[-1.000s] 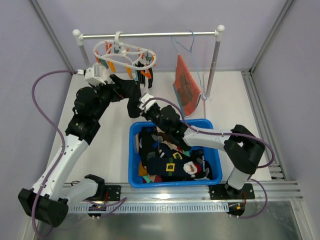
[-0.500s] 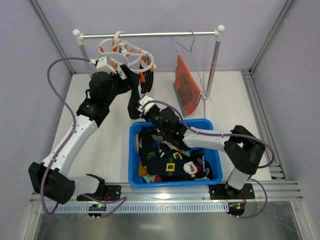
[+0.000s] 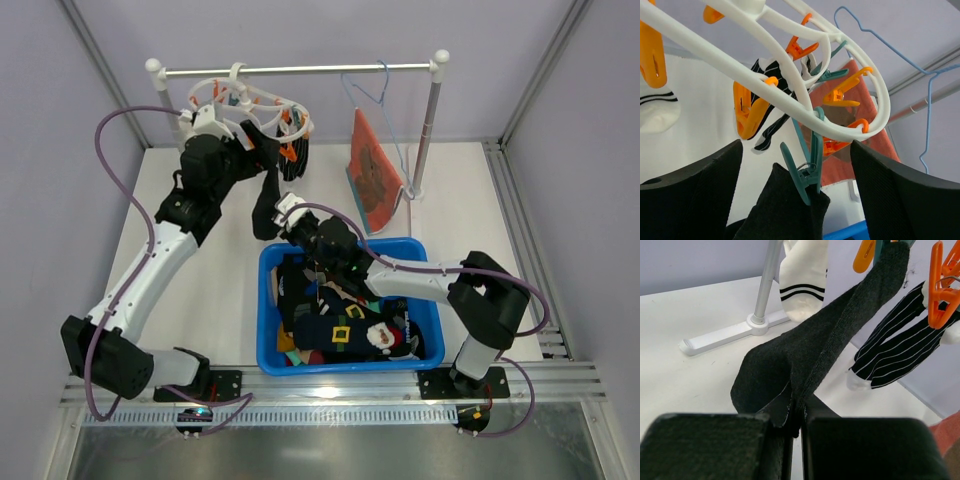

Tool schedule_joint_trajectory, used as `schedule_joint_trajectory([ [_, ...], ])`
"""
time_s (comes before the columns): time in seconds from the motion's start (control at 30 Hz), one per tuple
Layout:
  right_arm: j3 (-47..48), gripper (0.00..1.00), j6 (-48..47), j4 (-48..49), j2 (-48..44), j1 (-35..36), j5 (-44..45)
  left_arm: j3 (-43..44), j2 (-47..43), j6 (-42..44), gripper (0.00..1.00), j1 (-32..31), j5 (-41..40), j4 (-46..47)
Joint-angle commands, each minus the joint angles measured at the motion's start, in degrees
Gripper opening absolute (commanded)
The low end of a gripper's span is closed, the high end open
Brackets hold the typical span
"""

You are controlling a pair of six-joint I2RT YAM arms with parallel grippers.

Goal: Remove the socks clipped to the hanger

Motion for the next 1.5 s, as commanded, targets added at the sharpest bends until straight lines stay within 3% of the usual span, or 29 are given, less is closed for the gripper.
schedule_joint_trajectory([
  [0.0,-0.4,0.04,-0.5,2.5,-1.4,0.7,-0.1,2.4,0.9,0.2,0.86,-0.1,0.4,-0.3],
  [0.2,-0.2,0.04,-0.7,2.4,-1.4,1.3,-0.2,4.0,2.9,0.7,0.77,-0.1,0.5,-1.4],
  [0.4,-0.3,0.04,-1.3,2.3,-1.3,1.9,0.1,4.8,4.3,0.7,0.58,-0.1,0.4,-1.1],
  [0.6,-0.5,0.04,-1.7,2.5,-1.2,2.1,0.3,5.4,5.4,0.9,0.14,-0.1,0.9,-1.3],
  [0.63,-0.5,0.04,-1.8,2.4,-1.1,2.2,0.6,5.3,5.4,1.0,0.02,-0.1,0.9,-1.3],
  [0.9,-2.3,0.04,-2.1,3.9,-2.1,2.9,1.9,5.0,4.7,1.6,0.0,-0.1,0.8,-1.3],
  [1.07,-5.3,0.04,-2.2,3.6,-7.9,3.8,3.2,4.6,4.5,2.1,0.0,-0.1,0.5,-1.3],
  [1.33,-14.0,0.04,-2.7,-2.3,-30.0,6.5,8.2,4.4,4.3,2.5,0.0,-0.1,-0.2,-1.4],
  [1.47,-16.8,0.04,0.8,-14.5,-40.3,6.6,16.4,3.9,3.9,2.6,0.0,-0.1,-0.5,-1.1],
])
